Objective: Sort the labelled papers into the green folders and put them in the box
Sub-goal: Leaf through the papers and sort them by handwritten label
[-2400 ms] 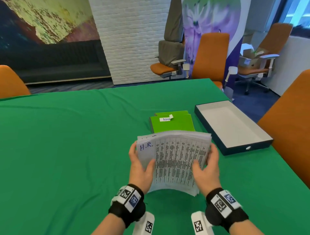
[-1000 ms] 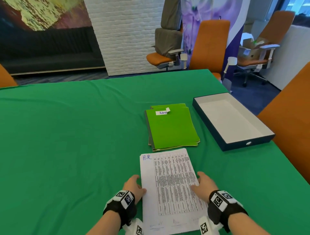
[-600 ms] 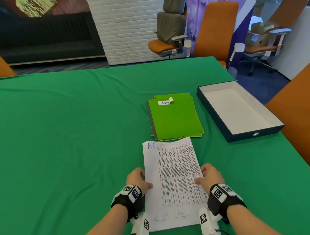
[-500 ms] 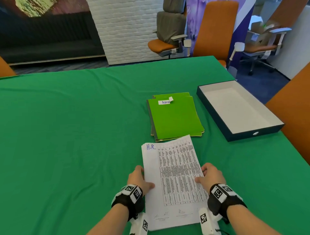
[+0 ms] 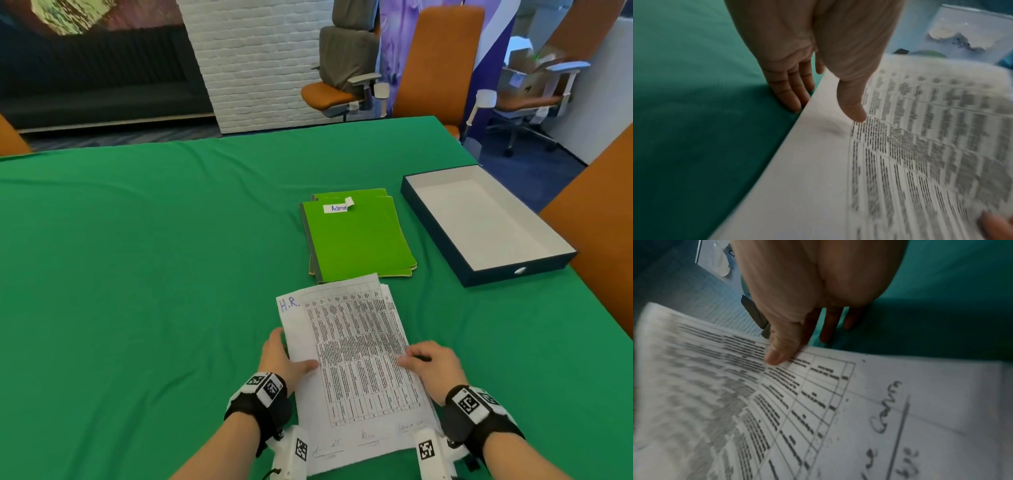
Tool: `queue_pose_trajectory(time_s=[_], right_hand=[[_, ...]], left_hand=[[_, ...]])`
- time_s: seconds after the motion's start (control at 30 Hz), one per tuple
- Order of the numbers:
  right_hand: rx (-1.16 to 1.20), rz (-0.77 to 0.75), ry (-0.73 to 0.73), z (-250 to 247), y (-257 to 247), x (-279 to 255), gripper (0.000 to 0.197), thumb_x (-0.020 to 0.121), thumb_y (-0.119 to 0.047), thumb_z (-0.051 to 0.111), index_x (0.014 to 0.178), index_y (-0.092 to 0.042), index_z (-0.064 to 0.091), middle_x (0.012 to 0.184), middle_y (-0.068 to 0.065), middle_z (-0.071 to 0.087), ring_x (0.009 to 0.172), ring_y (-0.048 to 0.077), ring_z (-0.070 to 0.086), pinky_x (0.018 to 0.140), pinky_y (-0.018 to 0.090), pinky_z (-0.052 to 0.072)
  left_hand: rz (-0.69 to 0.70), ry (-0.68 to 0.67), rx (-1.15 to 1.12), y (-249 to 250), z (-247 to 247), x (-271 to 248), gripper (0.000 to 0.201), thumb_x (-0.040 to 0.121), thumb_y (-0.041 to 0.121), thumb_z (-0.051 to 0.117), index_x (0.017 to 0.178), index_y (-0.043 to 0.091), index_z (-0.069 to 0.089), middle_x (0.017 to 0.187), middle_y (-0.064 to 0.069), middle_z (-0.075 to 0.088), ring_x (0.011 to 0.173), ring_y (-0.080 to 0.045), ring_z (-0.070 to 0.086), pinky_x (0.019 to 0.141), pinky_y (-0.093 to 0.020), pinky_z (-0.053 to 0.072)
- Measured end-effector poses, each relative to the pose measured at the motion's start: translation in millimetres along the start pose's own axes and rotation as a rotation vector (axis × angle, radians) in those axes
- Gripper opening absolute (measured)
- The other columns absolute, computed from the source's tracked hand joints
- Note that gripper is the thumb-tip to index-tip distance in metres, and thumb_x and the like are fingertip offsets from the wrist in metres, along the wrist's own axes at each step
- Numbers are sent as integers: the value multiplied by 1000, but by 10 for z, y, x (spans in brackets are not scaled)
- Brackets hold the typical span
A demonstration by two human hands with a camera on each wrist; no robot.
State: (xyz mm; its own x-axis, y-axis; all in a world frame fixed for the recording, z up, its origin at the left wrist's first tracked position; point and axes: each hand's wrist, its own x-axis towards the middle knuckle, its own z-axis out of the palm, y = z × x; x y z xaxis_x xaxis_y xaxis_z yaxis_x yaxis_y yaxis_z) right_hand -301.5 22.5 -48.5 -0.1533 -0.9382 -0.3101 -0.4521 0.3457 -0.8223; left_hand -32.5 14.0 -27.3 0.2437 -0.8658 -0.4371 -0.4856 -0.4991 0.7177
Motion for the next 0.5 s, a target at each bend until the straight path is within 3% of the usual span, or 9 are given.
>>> queue_pose_trajectory(time_s=[0.13, 0.2, 0.27, 0.33, 0.37, 0.43, 0.5], right_hand=[[63, -66, -141, -42, -55, -22, 14, 82, -12, 70, 74, -24, 71, 103, -11, 62, 102, 12, 57, 100, 29, 38], [-29, -95, -154, -33, -23, 25, 33, 89, -5, 59, 83, -35, 70, 114, -14, 58, 110, 8, 51, 105, 28, 33], [-166, -90, -108, -3, 12, 97, 43, 90, 0, 50, 101, -40, 65, 127, -11, 52, 118, 11, 47, 111, 33, 32], [-307, -8, -62, 60, -13, 127, 44, 88, -16, 58, 128, -33, 52, 140, 0, 45, 126, 20, 44, 111, 43, 33], [-357, 40, -59, 94, -32, 138, 58, 85, -29, 65, 138, -27, 41, 145, 3, 40, 130, 24, 40, 110, 46, 33], [-396, 116, -74, 168, -90, 153, 88, 75, -44, 73, 146, -20, 27, 148, 6, 32, 135, 27, 35, 110, 45, 33], [-453, 122, -64, 218, -134, 169, 93, 69, -44, 78, 143, -16, 31, 144, 8, 37, 130, 28, 41, 108, 44, 38]], left_hand=[[-22, 96, -295, -27, -123, 36, 44, 71, 3, 77, 110, 11, 56, 110, -6, 64, 89, -22, 61, 79, -33, 51], [-13, 118, -364, -45, -230, 34, 30, 76, -2, 71, 104, 5, 63, 99, -10, 66, 79, -21, 60, 71, -29, 47], [14, 140, -373, -101, -365, 64, 25, 76, -5, 69, 99, 4, 64, 90, -8, 63, 78, -20, 58, 70, -28, 45], [31, 151, -340, -157, -500, 103, 21, 76, -10, 67, 87, 7, 64, 80, -4, 62, 75, -20, 57, 66, -26, 44], [36, 153, -318, -206, -561, 151, 22, 75, -14, 64, 76, 8, 62, 73, -4, 61, 73, -20, 55, 63, -25, 44], [35, 144, -289, -301, -652, 242, 39, 74, -25, 52, 56, 9, 58, 63, -6, 61, 73, -24, 54, 63, -29, 45], [28, 102, -310, -363, -696, 272, 43, 74, -28, 45, 53, 8, 57, 57, -4, 63, 66, -24, 54, 60, -28, 48]])
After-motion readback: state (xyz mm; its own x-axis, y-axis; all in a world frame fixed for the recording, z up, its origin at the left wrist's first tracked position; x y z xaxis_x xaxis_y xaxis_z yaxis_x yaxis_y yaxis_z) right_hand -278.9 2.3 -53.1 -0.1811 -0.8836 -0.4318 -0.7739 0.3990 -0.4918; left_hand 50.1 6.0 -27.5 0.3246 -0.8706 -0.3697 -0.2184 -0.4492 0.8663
